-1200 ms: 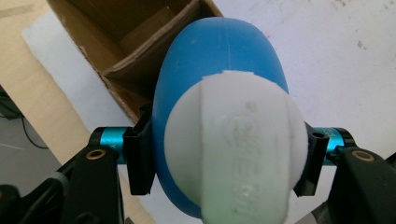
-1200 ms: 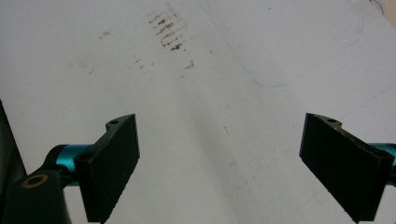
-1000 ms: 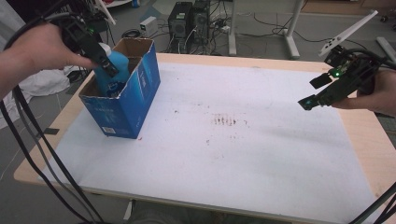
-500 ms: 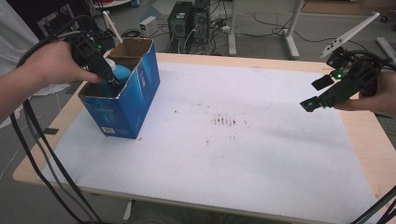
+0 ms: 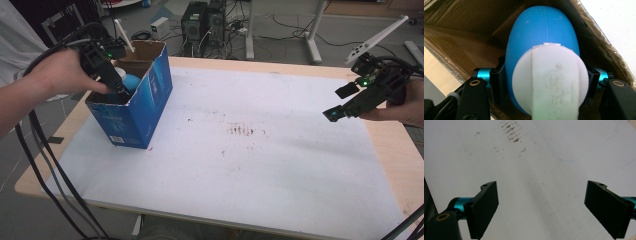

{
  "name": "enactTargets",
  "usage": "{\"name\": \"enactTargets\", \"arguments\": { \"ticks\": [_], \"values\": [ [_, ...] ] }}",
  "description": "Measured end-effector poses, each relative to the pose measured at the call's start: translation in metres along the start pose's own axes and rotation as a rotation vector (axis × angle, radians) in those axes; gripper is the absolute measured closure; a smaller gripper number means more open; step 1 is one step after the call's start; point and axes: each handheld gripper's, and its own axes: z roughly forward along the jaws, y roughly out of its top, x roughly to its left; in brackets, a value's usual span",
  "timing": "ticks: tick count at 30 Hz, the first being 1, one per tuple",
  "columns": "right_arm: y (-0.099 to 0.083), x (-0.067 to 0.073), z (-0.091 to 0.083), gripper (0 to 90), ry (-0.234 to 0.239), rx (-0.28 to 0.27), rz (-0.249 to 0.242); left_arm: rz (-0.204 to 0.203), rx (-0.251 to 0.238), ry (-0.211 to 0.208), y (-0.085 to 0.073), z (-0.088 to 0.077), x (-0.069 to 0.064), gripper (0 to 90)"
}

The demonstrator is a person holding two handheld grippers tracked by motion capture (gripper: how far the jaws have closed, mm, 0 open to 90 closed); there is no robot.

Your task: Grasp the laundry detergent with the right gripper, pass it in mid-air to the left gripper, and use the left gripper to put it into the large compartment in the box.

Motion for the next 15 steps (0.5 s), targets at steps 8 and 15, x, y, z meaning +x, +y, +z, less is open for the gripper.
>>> {"name": "enactTargets", "arguments": {
  "ticks": [8, 15],
  "values": [
    [-0.0012, -0.0015, 0.0013, 11.7, 0.003, 0.007, 0.009, -0.003, -0.008, 0.000, -0.0012, 0.0006, 0.0000, 37.7],
    [-0.0022, -0.0039, 0.0009, 11.7, 0.006, 0.000, 0.014, 0.009, -0.018, 0.013, -0.0032, 0.0001, -0.0022, 34.7]
  ]
}}
